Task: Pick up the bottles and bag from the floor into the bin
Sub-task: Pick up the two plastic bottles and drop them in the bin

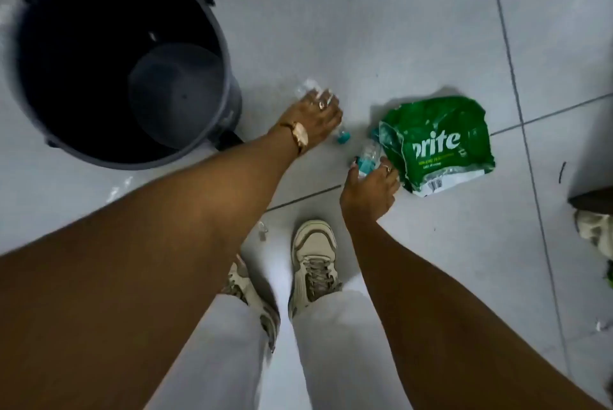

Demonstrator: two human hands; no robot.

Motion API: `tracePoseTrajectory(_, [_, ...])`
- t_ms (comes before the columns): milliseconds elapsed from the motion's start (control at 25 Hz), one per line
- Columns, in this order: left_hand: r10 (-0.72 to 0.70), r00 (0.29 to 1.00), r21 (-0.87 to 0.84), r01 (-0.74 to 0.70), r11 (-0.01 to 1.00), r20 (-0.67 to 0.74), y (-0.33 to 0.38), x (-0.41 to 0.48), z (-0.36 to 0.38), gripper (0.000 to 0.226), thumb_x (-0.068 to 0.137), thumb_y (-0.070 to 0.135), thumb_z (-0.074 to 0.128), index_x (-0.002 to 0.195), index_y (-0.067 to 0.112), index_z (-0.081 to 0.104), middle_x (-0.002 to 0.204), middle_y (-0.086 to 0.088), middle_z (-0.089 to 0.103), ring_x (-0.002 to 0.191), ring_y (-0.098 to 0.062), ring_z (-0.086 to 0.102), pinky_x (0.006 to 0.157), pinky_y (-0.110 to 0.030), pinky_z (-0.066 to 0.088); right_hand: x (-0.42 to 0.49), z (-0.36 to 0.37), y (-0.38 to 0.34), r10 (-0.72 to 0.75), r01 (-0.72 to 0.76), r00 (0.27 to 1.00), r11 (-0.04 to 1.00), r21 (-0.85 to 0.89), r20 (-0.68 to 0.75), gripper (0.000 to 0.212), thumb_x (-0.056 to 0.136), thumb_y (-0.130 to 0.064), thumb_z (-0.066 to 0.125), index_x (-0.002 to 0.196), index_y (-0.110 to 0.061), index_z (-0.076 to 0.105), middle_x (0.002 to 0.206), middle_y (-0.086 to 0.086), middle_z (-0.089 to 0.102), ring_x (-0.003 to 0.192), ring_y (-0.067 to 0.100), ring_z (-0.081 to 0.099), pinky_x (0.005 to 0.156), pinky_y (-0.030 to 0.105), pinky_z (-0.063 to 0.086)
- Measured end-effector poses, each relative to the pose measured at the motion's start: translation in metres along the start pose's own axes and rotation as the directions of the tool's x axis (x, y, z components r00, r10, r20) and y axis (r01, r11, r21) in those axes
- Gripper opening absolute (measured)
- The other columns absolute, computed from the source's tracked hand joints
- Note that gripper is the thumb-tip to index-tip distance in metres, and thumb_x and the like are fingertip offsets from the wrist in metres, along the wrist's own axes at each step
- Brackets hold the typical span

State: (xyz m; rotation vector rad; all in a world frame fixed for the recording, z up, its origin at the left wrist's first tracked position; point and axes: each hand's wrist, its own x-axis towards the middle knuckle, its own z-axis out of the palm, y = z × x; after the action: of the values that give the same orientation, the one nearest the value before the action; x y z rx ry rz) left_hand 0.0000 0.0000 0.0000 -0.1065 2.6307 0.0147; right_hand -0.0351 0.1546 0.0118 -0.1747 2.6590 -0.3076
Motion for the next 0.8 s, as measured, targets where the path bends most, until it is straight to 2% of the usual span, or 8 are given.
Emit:
tracePoseTrajectory(120, [-0.088, 0.995, -0.021, 0.089, 0.996, 0.041, -0.004, 0.034, 0.012, 0.05, 0.102, 0.009, 0.026, 0.15, 0.003, 0.015, 0.158, -0.024, 0.016, 0.147, -0.041, 0.015, 0.12, -0.055, 0.011, 0.025, 0.023, 0.003, 0.156, -0.157, 0.987, 0.987, -0.025, -0.039, 0.072, 0.086, -0.043, 0.063, 0.141, -0.008, 0.033, 0.141, 0.013, 0.043, 0.129, 0.03, 0.04, 0.101, 0.047, 0.041])
tracePoseTrajectory(280, [-0.082, 0.985, -0.024, 0.087, 0.996, 0.15, 0.006, 0.026, 0.013, 0.043, 0.101, 0.008, 0.03, 0.144, 0.001, 0.027, 0.151, -0.027, 0.03, 0.139, -0.042, 0.029, 0.117, -0.058, 0.017, 0.036, 0.039, 0.007, 0.246, -0.255, 0.958, 0.966, 0.044, 0.149, 0.061, 0.091, -0.038, 0.06, 0.137, -0.007, 0.036, 0.137, 0.016, 0.05, 0.126, 0.033, 0.047, 0.101, 0.048, 0.04])
tracePoseTrajectory(400, [-0.225, 0.971, -0.251, 0.239, 0.938, 0.08, 0.012, -0.01, -0.02, 0.053, 0.098, 0.007, 0.039, 0.147, 0.006, 0.021, 0.144, -0.023, 0.038, 0.129, -0.039, 0.042, 0.108, -0.051, 0.034, 0.024, 0.025, 0.002, 0.251, -0.282, 0.947, 0.948, 0.148, 0.201, 0.051, 0.092, -0.032, 0.061, 0.132, -0.006, 0.042, 0.132, 0.016, 0.055, 0.121, 0.033, 0.053, 0.103, 0.048, 0.045])
tracePoseTrajectory(480, [-0.368, 0.927, -0.502, 0.284, 0.817, -0.074, 0.012, -0.039, -0.055, 0.063, 0.096, 0.02, 0.049, 0.15, 0.011, 0.017, 0.137, -0.019, 0.047, 0.119, -0.034, 0.052, 0.096, -0.044, 0.047, 0.003, 0.006, -0.01, 0.216, -0.273, 0.953, 0.918, 0.288, 0.213, 0.048, 0.09, -0.027, 0.065, 0.129, -0.005, 0.046, 0.128, 0.016, 0.059, 0.115, 0.029, 0.058, 0.1, 0.042, 0.048])
tracePoseTrajectory(560, [-0.573, 0.777, -0.767, 0.194, 0.612, -0.26, -0.004, -0.084, -0.091, 0.068, 0.093, 0.038, 0.054, 0.148, 0.013, 0.023, 0.13, -0.015, 0.055, 0.109, -0.027, 0.061, 0.083, -0.036, 0.055, -0.025, -0.025, -0.037, 0.114, -0.203, 0.97, 0.862, 0.464, 0.213, 0.047, 0.089, -0.023, 0.067, 0.129, -0.008, 0.047, 0.124, 0.013, 0.062, 0.106, 0.02, 0.061, 0.091, 0.031, 0.05])
tracePoseTrajectory(640, [-0.791, 0.525, -0.899, 0.103, 0.425, -0.313, -0.04, -0.135, -0.113, 0.066, 0.09, 0.049, 0.055, 0.142, 0.015, 0.033, 0.126, -0.01, 0.061, 0.103, -0.021, 0.066, 0.075, -0.028, 0.056, -0.056, -0.06, -0.071, -0.091, -0.064, 0.973, 0.775, 0.629, 0.211, 0.046, 0.09, -0.024, 0.065, 0.13, -0.014, 0.046, 0.12, 0.005, 0.063, 0.099, 0.006, 0.063, 0.084, 0.019, 0.052])
tracePoseTrajectory(720, [-0.927, 0.324, -0.957, 0.15, 0.248, -0.19, -0.083, -0.18, -0.109, 0.065, 0.087, 0.05, 0.059, 0.137, 0.014, 0.037, 0.126, -0.009, 0.063, 0.104, -0.02, 0.066, 0.078, -0.026, 0.052, -0.086, -0.089, -0.106, -0.345, 0.157, 0.922, 0.745, 0.649, 0.174, 0.045, 0.091, -0.034, 0.062, 0.13, -0.02, 0.046, 0.116, -0.005, 0.063, 0.099, -0.002, 0.063, 0.083, 0.015, 0.054])
tracePoseTrajectory(800, [-0.963, 0.264, -0.964, 0.266, 0.015, 0.058, -0.116, -0.206, -0.089, 0.062, 0.087, 0.043, 0.063, 0.135, 0.012, 0.039, 0.129, -0.01, 0.062, 0.112, -0.027, 0.063, 0.086, -0.031, 0.05, -0.109, -0.103, -0.141, -0.543, 0.368, 0.819, 0.744, 0.558, 0.183, 0.052, 0.09, -0.046, 0.058, 0.132, -0.018, 0.045, 0.119, -0.001, 0.061, 0.106, 0.008, 0.059, 0.085, 0.024, 0.054])
